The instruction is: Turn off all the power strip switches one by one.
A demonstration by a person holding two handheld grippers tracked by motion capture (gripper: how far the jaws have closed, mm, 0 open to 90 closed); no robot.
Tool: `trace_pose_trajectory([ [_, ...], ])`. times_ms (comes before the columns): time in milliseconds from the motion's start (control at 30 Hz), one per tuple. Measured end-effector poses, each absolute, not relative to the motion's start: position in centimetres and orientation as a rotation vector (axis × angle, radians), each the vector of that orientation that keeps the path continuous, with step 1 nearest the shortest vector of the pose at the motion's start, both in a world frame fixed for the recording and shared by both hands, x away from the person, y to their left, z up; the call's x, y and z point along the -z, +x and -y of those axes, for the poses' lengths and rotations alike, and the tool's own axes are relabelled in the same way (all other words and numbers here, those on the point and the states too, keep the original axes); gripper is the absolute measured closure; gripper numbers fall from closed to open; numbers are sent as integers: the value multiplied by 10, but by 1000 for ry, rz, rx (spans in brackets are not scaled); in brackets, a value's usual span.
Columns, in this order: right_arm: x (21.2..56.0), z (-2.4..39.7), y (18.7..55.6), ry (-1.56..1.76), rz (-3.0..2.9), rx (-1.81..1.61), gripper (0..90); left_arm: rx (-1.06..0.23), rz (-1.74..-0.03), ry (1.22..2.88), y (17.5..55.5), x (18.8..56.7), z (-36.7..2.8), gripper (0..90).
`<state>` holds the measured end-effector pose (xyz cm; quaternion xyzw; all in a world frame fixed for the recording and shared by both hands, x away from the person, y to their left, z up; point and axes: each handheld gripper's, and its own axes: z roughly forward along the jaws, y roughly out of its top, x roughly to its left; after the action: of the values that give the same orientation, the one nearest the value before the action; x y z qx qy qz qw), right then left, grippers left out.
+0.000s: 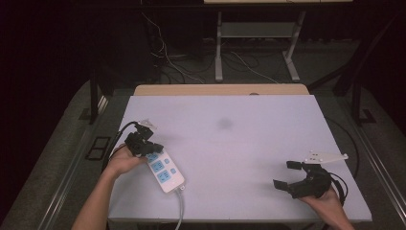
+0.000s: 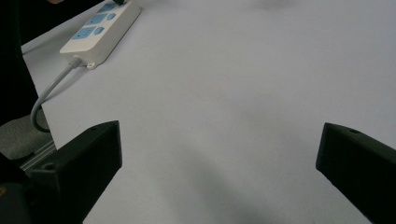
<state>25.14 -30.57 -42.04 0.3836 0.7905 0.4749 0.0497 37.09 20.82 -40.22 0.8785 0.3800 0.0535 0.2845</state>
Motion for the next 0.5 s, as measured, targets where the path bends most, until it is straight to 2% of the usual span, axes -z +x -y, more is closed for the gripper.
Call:
trace_pose_trajectory([
  [167, 421, 306, 252, 1169, -2410, -1443, 2, -131, -1038, 2333, 372, 403, -209, 892],
  [300, 421, 305, 251, 1170, -2416, -1438, 2, -75, -1085, 2309, 375, 403, -212, 893],
  [500, 421, 304, 251, 1166, -2418, -1437, 2, -80, -1090, 2321, 376, 403, -209, 895],
])
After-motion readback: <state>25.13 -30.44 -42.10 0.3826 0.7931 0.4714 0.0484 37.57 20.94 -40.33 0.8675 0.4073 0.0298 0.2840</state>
